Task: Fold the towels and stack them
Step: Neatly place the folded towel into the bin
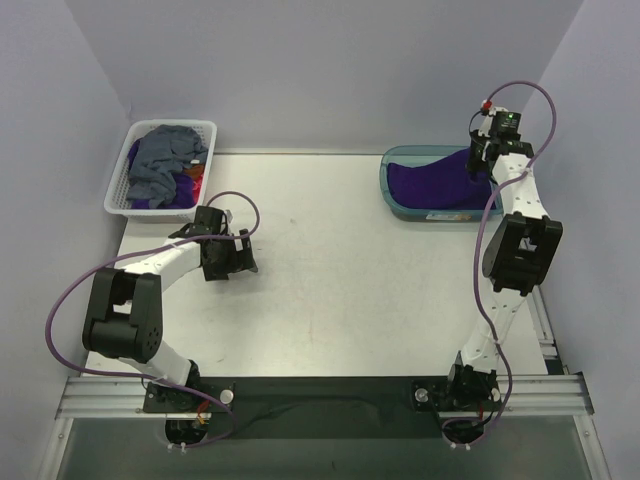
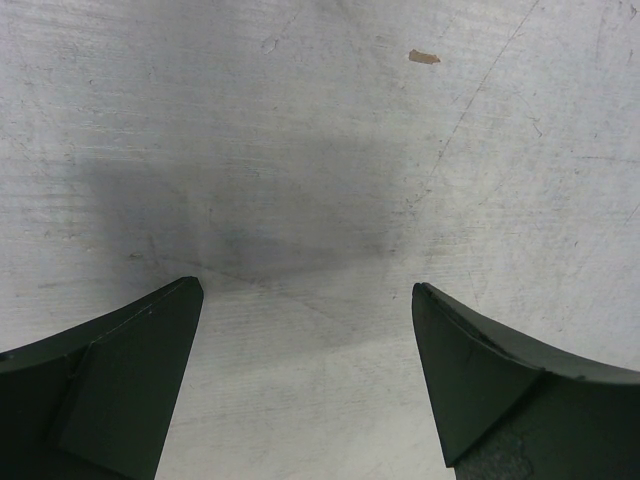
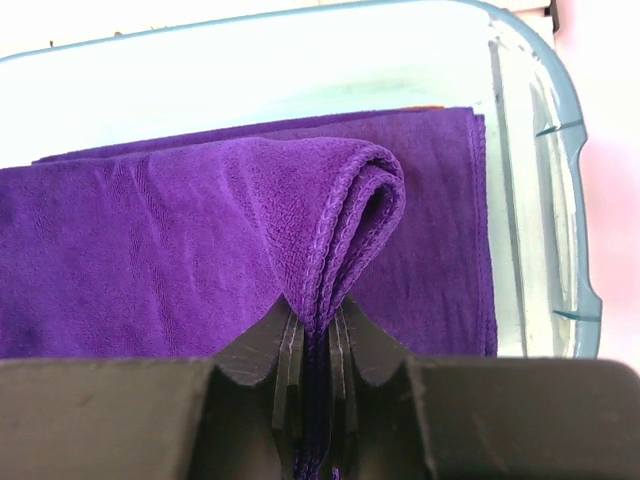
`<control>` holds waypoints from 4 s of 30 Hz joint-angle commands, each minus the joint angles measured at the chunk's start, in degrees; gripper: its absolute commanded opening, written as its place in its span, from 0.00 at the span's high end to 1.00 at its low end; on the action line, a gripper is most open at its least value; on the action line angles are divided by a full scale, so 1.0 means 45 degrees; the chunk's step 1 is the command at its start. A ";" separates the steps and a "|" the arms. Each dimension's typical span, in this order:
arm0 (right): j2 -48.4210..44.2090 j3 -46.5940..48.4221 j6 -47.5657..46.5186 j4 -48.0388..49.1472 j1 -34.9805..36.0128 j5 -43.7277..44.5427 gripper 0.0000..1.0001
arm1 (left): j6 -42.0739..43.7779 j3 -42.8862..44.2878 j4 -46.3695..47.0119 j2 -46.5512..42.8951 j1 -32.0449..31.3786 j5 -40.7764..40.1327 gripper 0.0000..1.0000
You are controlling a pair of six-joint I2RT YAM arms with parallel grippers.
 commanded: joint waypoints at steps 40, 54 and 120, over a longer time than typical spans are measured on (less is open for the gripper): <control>-0.0714 0.0681 -0.0859 0.0224 -0.0259 0.0201 0.96 | 0.0131 0.0550 -0.0001 0.0211 0.0059 0.0554 0.02; 0.0653 0.0525 -0.1348 0.0516 -0.0259 0.1077 0.27 | 0.0150 0.0628 -0.0098 0.0445 0.0059 0.0769 0.02; -0.6524 -0.5998 0.5470 0.1791 0.2710 -0.0292 0.15 | 0.0092 0.0257 0.0312 -0.2170 0.0039 0.0909 0.03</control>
